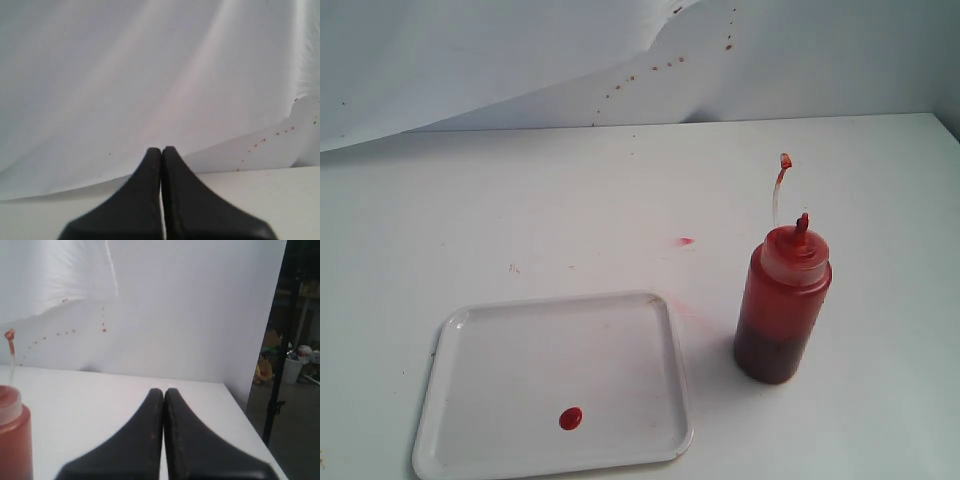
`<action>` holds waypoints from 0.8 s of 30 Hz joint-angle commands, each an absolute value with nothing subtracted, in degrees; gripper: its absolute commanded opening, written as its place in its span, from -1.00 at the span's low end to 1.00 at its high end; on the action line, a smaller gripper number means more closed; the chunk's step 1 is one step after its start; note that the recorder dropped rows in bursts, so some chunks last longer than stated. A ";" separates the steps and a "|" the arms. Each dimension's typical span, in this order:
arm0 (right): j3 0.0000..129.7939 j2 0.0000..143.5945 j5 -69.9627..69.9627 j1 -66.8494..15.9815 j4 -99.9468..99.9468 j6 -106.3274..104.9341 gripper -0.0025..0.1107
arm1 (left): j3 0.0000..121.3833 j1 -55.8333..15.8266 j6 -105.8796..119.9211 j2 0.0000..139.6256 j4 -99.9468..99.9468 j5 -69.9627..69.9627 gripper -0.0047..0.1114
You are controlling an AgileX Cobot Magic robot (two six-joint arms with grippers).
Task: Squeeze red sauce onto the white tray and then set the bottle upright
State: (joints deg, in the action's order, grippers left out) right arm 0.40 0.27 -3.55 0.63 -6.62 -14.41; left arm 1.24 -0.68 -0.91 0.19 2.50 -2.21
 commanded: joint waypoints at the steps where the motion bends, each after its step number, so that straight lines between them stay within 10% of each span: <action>1: 0.00 0.00 -9.49 0.44 -5.53 -14.95 -0.96 | 0.00 -0.74 -1.44 0.00 2.03 1.21 -0.92; 24: 0.00 0.00 -12.82 0.44 -5.53 -14.15 -0.96 | 0.00 -0.74 -1.41 0.00 1.85 9.26 -0.92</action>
